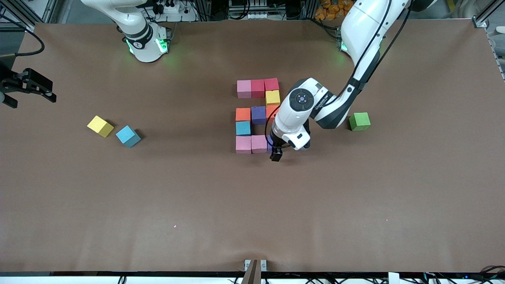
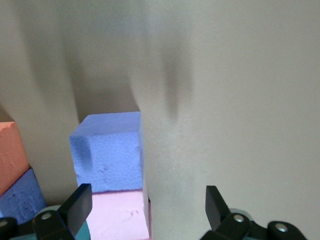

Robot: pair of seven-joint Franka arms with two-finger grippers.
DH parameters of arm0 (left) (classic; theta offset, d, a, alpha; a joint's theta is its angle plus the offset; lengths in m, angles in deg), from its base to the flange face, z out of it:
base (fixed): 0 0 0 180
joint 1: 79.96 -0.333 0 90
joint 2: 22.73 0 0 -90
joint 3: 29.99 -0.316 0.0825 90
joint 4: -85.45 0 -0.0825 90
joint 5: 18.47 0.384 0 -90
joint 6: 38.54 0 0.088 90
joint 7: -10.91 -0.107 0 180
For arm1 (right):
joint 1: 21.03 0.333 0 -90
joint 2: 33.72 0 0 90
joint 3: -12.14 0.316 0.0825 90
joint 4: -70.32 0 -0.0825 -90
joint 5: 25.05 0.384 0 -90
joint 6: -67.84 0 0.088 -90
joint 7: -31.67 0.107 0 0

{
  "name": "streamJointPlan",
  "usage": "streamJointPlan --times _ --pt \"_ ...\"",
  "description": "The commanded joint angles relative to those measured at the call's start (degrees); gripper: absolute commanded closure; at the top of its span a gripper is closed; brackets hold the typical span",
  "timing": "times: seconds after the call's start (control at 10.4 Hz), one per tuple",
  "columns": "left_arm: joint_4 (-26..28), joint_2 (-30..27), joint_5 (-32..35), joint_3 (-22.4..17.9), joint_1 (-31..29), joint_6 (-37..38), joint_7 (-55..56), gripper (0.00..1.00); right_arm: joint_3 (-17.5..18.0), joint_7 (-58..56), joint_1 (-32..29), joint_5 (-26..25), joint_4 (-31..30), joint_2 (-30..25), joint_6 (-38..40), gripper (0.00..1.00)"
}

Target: Form number 2 with 11 blocks

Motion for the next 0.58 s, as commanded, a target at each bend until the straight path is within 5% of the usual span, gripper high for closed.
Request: streamJointPlan --times 0.0,0.48 --pt "-1.4 -2.9 1.3 -0.2 -0.9 4.0 -3.0 0.0 -1.2 -0.4 -0.4 2.0 1.1 0.5 -1.0 0.0" --pt "-14.5 -3.0 1.4 -0.7 -4.8 15.9 -18.6 0.0 -1.2 6.2 0.1 1.3 0.0 0.6 -1.9 0.0"
